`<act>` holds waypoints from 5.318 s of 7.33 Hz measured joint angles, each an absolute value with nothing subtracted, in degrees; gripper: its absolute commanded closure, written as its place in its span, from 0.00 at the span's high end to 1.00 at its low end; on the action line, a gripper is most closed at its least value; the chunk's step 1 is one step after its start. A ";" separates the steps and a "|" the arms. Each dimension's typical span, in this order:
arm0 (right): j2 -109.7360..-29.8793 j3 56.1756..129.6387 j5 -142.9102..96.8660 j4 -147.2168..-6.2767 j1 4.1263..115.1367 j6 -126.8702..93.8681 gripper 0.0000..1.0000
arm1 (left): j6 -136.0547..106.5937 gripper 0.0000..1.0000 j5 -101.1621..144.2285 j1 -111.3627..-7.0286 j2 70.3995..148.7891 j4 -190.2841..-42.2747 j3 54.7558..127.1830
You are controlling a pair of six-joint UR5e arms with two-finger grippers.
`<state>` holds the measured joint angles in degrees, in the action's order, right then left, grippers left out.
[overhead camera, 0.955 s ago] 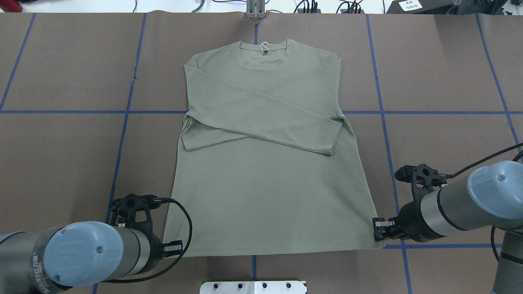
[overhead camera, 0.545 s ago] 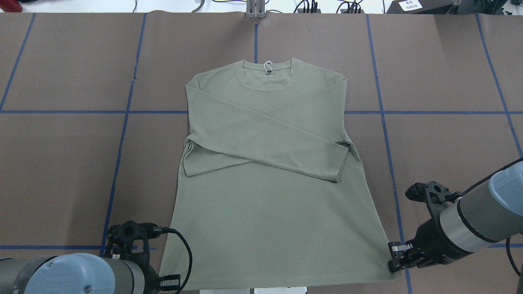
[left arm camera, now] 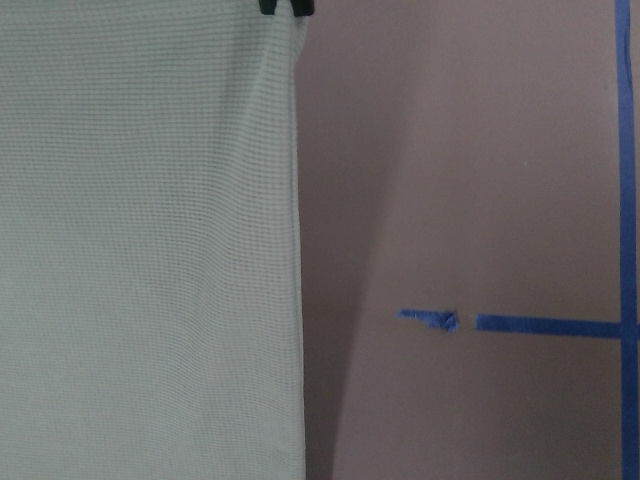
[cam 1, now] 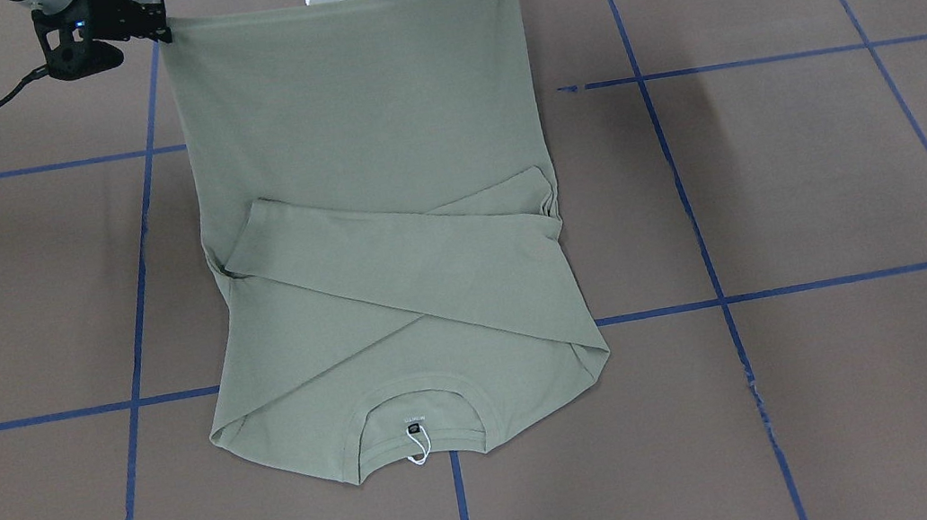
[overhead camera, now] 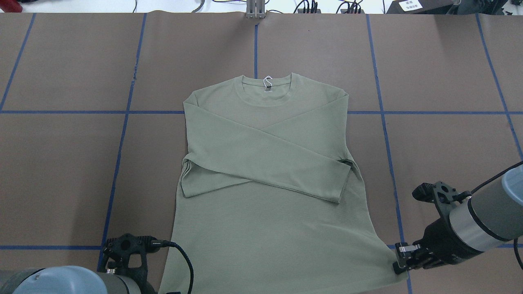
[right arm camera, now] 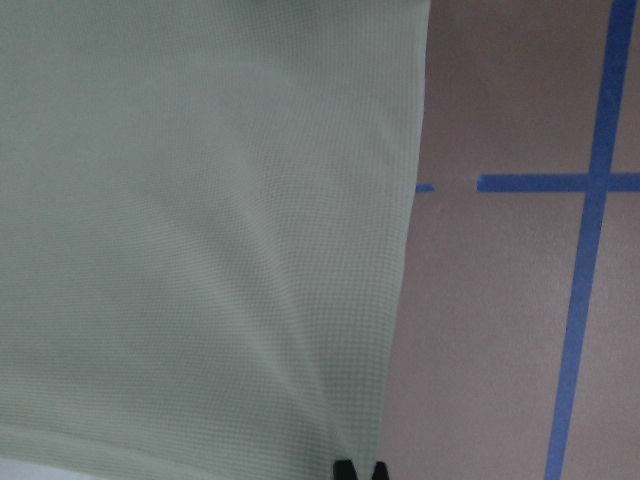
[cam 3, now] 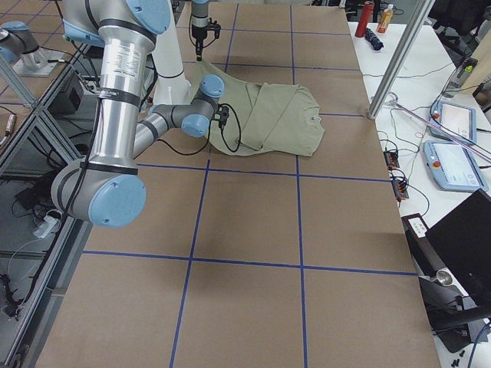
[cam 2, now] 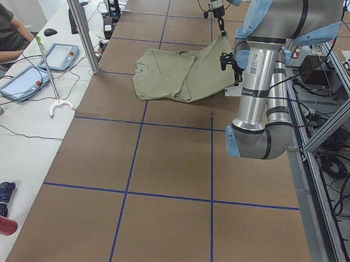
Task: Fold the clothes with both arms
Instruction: 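Lift the hem with both grippers and carry it over to the collar, then open both grippers at the collar and raise them off the shirt, then move the right gripper to the folded shirt's side edge and grasp it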
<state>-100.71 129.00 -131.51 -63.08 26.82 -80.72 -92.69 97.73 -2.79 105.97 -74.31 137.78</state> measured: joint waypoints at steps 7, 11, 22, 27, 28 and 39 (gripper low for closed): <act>-75.25 104.65 -129.21 -61.29 49.32 -76.42 0.00 | -72.65 0.00 102.80 -32.38 116.55 -75.24 123.06; -62.03 87.22 -128.39 -61.28 53.87 -73.68 0.00 | -67.73 0.00 102.90 -40.68 120.31 -88.07 106.02; -53.17 72.36 -123.22 -61.11 53.52 -73.04 0.00 | -67.05 0.00 102.54 -44.65 129.26 -108.45 78.01; -53.46 72.25 -122.35 -61.09 52.95 -72.61 1.00 | -67.64 1.00 102.49 -44.39 130.94 -108.38 76.65; -53.81 72.39 -122.26 -60.81 52.94 -71.76 1.00 | -67.62 1.00 102.48 -44.40 131.05 -108.28 76.68; -79.51 98.15 -119.57 -55.88 37.94 -74.12 0.92 | -68.12 1.00 102.42 -44.32 130.15 -104.50 83.84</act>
